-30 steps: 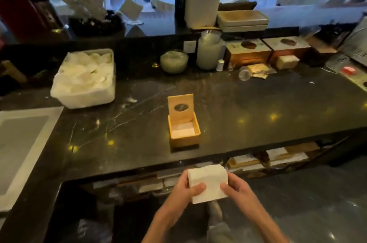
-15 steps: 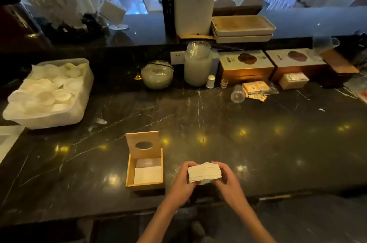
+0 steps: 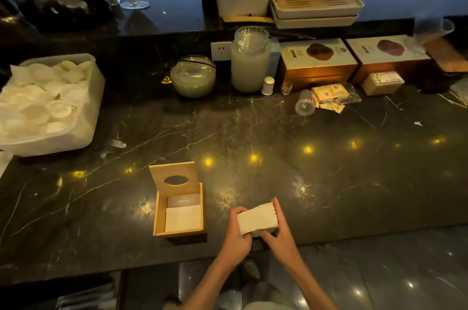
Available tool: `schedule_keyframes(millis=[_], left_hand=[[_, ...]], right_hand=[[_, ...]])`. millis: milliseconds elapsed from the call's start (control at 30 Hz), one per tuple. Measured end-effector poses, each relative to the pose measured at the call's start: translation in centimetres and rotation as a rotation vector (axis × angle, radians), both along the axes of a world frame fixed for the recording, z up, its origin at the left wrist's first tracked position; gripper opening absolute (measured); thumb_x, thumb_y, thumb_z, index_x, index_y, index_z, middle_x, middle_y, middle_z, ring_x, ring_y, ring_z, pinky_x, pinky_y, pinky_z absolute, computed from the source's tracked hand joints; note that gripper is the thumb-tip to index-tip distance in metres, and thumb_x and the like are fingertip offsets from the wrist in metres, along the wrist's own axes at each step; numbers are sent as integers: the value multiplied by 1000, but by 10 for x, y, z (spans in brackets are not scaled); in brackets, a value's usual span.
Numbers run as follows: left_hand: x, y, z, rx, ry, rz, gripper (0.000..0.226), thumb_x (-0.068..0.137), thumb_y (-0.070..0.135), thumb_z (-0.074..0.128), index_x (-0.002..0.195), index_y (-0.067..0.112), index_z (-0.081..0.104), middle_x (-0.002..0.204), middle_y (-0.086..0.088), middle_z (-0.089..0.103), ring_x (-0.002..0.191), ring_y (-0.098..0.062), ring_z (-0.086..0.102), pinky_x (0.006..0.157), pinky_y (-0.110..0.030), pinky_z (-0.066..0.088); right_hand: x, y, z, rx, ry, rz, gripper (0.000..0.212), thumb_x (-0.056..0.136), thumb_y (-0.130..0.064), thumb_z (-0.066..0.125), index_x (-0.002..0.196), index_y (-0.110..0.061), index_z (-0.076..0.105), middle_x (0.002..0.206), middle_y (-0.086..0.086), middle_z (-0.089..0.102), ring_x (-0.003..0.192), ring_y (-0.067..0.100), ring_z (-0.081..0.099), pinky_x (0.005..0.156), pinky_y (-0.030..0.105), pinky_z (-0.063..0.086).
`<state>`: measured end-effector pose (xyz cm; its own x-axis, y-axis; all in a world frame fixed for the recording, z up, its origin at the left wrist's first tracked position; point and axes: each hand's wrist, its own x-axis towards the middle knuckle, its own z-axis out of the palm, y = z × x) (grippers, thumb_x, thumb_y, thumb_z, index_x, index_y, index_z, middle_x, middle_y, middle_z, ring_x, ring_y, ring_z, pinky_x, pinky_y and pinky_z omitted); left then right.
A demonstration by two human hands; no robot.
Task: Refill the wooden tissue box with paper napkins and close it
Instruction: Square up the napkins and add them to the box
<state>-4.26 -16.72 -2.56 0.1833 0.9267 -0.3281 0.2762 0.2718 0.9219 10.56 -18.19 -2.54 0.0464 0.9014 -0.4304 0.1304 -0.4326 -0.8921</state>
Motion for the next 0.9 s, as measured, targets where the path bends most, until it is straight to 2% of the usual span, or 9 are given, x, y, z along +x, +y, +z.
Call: schedule_keyframes(millis=[100,200,300,400,567,667,767,833,900], left_hand=[[5,0,-5,13,20,69,57,82,-12,57,116,29,37,120,-4,53,117,-14,53,95,-27,52],[7,-2,-8,-3,10,84,57,82,-10,61,118,28,39,121,-1,54,118,-13,54,94,-28,54],[7,0,-6,-13,-12,91,51,85,-5,64,119,24,41,121,-1,55,117,-12,55,92,-26,54],[6,4,-3,14,-7,79,46,86,-2,65,119,22,44,120,1,58,117,-9,56,91,-23,54],[-2,5,0,52,102,-71,52,88,2,63,124,31,39,123,9,50,121,-1,47,93,-14,48],[-7,3,0,90,196,-136,54,89,7,63,124,39,37,127,14,45,123,5,41,97,-11,43],[-8,4,4,151,284,-178,48,90,13,63,122,39,38,125,14,41,119,5,38,101,-17,41],[-8,6,7,190,337,-201,45,90,15,63,121,35,37,122,13,38,116,1,37,99,-18,40],[-9,10,9,233,410,-228,45,88,19,65,121,33,37,120,12,36,115,-4,37,99,-21,41]], right_hand=[[-6,-2,-2,4,21,-49,98,70,-15,69,152,-33,18,141,-17,45,123,-12,47,96,7,41],[-6,-4,-3,5,17,-46,97,74,-14,72,153,-34,20,142,-12,48,128,2,49,101,19,44],[-2,-3,-2,28,-35,-43,85,82,2,70,149,-31,30,139,-12,51,127,3,50,103,25,45],[9,0,2,142,-164,-22,67,85,4,67,139,-29,44,136,-10,54,128,3,49,108,30,43],[36,6,4,206,-365,228,63,87,-9,69,133,-40,40,132,-9,52,125,-2,46,109,33,42],[44,10,11,223,-455,344,77,86,-14,71,146,-37,29,135,-10,43,126,4,43,108,32,42],[45,18,21,322,-555,515,91,86,-19,70,154,-35,11,146,-15,24,137,2,26,111,26,34],[43,24,27,361,-638,623,86,88,-23,69,154,-30,14,151,-11,21,143,6,16,114,29,30],[41,28,28,371,-691,661,71,88,-20,67,148,-27,31,145,-7,34,138,12,33,107,27,38]])
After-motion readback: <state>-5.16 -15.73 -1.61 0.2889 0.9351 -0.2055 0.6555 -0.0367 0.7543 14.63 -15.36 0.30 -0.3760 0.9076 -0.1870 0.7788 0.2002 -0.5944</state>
